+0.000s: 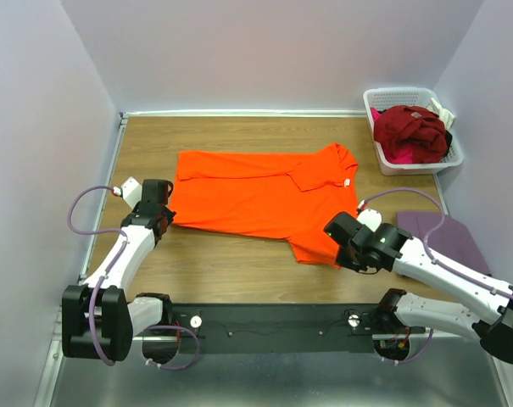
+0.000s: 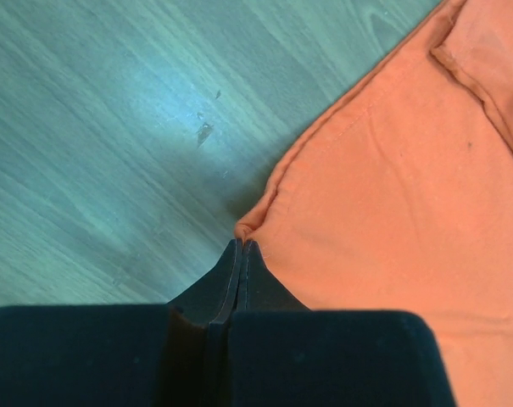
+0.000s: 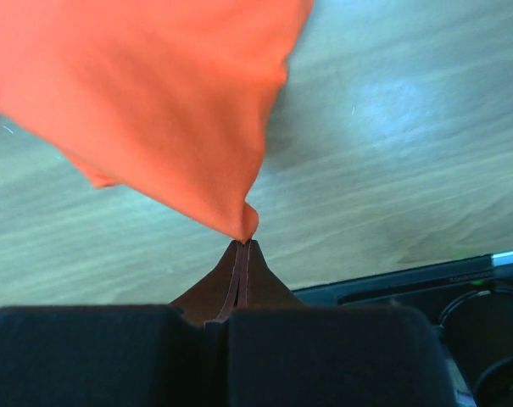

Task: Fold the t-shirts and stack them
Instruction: Fold the other side of the tshirt into a rectangle

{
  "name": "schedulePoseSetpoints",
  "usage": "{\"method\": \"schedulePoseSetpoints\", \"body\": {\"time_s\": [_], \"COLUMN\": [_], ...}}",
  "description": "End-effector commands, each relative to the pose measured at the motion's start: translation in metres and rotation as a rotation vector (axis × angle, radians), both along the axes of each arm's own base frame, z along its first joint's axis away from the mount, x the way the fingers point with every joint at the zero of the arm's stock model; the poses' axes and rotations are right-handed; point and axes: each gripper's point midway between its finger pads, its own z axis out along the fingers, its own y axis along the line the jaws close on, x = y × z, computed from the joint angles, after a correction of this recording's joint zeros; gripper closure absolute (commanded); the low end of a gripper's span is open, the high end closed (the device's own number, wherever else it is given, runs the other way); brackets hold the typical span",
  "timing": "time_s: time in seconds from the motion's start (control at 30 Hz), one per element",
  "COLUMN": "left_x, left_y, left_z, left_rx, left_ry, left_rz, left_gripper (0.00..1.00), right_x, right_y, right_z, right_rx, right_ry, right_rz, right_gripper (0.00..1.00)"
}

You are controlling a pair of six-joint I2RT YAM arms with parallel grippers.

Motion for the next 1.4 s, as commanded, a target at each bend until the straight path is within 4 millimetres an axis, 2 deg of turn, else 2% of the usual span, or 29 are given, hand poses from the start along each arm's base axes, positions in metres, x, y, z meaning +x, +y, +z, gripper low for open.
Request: {"method": "schedulePoseSetpoints", "body": {"time_s": [0.0, 0.07, 0.2, 0.47, 0.67, 0.87, 1.07, 1.27, 1.37], "left_x": [-0.009, -0.009, -0.002, 0.026, 0.042, 0.062, 0.080, 0.093, 0.095], "left_y": [0.006, 0.006, 0.005, 0.004, 0.004, 0.001, -0.004, -0.005, -0.004], "left_z": [-0.003, -0.005, -0.005, 0.019, 0.030, 0.041, 0.048, 0.052, 0.047], "left_rx": [0.018, 0.019, 0.022, 0.037, 0.059, 0.064, 0.063, 0.070, 0.075], "left_ry": [0.014, 0.022, 0.024, -0.039, -0.061, -0.084, -0.099, -0.102, -0.086], "left_rz": [0.034, 0.035, 0.026, 0.005, -0.006, -0.027, -0.044, -0.041, -0.037], "left_gripper": [1.00, 1.00, 1.00, 1.00, 1.00, 1.00, 1.00, 1.00, 1.00], "right_x": [0.022, 0.033, 0.050, 0.080, 0.108, 0.140, 0.166, 0.179, 0.182], "right_y": [-0.026, -0.029, -0.025, -0.016, -0.011, -0.010, -0.012, -0.018, -0.020], "right_z": [0.036, 0.047, 0.054, 0.061, 0.082, 0.094, 0.092, 0.085, 0.083], "right_rx": [-0.114, -0.133, -0.176, -0.235, -0.273, -0.292, -0.264, -0.272, -0.268], "right_ry": [-0.150, -0.202, -0.255, -0.346, -0.436, -0.486, -0.496, -0.483, -0.475], "right_rz": [-0.089, -0.107, -0.118, -0.090, -0.069, -0.055, -0.045, -0.044, -0.038], "right_gripper": [0.99, 0.99, 0.99, 0.99, 0.99, 0.99, 0.99, 0.99, 0.99]}}
